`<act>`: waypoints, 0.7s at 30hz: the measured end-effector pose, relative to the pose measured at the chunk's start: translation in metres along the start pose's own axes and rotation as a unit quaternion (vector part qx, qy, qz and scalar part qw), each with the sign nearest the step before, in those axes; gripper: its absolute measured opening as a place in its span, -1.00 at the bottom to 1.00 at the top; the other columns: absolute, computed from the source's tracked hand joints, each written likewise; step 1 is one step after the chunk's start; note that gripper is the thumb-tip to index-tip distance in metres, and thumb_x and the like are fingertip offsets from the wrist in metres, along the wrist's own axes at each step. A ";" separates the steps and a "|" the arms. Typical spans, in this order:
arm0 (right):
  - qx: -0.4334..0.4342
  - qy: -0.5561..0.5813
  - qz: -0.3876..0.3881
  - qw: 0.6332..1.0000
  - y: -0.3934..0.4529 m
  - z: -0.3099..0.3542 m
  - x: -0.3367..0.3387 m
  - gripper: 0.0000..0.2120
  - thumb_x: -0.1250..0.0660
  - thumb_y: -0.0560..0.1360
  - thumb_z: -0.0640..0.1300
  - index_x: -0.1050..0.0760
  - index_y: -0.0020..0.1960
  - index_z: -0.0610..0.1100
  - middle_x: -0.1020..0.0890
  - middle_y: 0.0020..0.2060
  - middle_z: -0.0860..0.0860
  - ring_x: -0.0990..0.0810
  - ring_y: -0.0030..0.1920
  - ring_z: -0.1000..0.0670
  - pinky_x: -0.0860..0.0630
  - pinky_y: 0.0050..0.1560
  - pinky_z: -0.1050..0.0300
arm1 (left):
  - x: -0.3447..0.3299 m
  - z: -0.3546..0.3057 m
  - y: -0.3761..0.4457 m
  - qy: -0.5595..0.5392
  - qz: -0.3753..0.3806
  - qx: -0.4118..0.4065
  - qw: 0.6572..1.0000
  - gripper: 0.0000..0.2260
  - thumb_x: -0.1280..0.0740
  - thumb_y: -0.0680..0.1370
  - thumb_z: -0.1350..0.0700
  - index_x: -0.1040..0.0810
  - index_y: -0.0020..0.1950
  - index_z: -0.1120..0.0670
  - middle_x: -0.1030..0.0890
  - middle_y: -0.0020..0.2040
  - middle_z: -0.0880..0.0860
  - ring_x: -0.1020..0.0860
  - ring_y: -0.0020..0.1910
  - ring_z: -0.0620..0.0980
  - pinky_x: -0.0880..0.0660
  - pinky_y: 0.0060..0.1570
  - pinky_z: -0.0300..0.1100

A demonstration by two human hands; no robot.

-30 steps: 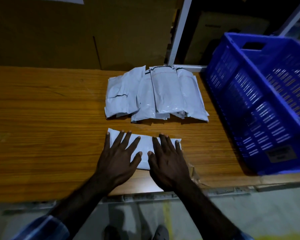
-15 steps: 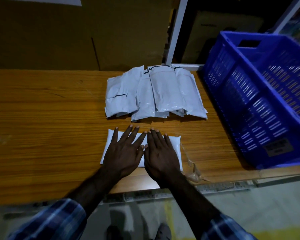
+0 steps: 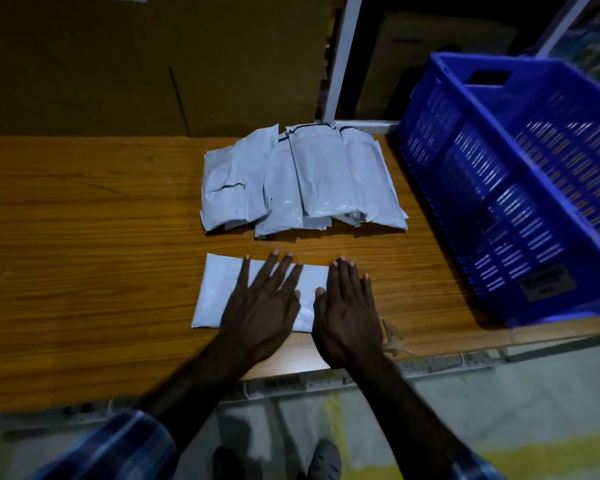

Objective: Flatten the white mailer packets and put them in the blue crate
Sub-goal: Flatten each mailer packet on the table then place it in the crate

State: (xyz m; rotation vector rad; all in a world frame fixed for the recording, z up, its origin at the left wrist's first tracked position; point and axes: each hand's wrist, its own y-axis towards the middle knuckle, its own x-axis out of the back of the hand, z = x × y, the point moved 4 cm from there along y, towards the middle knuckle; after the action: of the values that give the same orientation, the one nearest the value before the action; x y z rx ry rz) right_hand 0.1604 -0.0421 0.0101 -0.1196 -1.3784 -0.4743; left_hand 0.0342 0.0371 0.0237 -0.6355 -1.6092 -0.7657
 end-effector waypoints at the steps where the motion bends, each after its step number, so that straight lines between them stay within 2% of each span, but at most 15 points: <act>1: 0.002 0.004 0.001 1.000 0.000 0.001 -0.001 -0.43 0.11 0.67 0.01 -0.20 0.53 -0.32 -0.20 0.54 -0.23 -0.13 0.56 -0.16 0.03 0.56 -0.12 | -0.001 -0.009 0.002 -0.004 0.000 -0.010 1.000 -0.49 0.14 0.66 -0.04 -0.31 0.52 0.09 -0.30 0.53 0.10 -0.18 0.54 0.09 -0.11 0.43 0.26; 5: 0.013 0.005 -0.001 1.000 0.000 0.001 -0.001 -0.45 0.07 0.67 0.00 -0.20 0.53 -0.33 -0.20 0.54 -0.23 -0.12 0.57 -0.15 -0.02 0.56 -0.12 | -0.009 -0.016 0.005 -0.008 0.005 -0.013 1.000 -0.52 0.04 0.64 -0.01 -0.39 0.48 0.09 -0.36 0.49 0.10 -0.24 0.52 0.08 -0.16 0.42 0.25; 11: 0.019 0.012 -0.017 1.000 0.000 0.002 0.001 -0.47 0.00 0.66 -0.03 -0.24 0.51 -0.33 -0.23 0.53 -0.24 -0.17 0.55 -0.16 -0.09 0.54 -0.13 | -0.010 -0.016 0.004 -0.011 0.008 -0.009 1.000 -0.52 0.03 0.64 -0.03 -0.35 0.51 0.07 -0.31 0.52 0.07 -0.20 0.53 0.05 -0.17 0.43 0.23; 17: 0.035 0.006 0.000 0.999 0.007 0.010 0.007 -0.43 0.11 0.64 -0.02 -0.26 0.51 -0.32 -0.25 0.52 -0.22 -0.19 0.55 -0.15 -0.03 0.55 -0.13 | 0.000 -0.015 0.007 0.007 0.001 0.000 1.000 -0.51 0.04 0.62 0.00 -0.43 0.43 0.14 -0.43 0.44 0.12 -0.31 0.48 0.11 -0.14 0.40 0.28; 21: 0.090 0.022 0.036 0.995 0.002 0.016 -0.002 -0.44 0.09 0.62 -0.07 -0.18 0.54 -0.32 -0.18 0.54 -0.21 -0.15 0.56 -0.17 -0.05 0.56 -0.10 | 0.003 0.000 0.003 0.035 0.001 0.005 0.999 -0.51 0.04 0.63 0.03 -0.45 0.42 0.20 -0.46 0.41 0.15 -0.32 0.47 0.15 -0.20 0.39 0.32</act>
State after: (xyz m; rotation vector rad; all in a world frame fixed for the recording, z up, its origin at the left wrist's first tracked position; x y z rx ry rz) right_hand 0.1468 -0.0338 0.0120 -0.0104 -1.3621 -0.2896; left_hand 0.0358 0.0389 0.0270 -0.5969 -1.5469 -0.7690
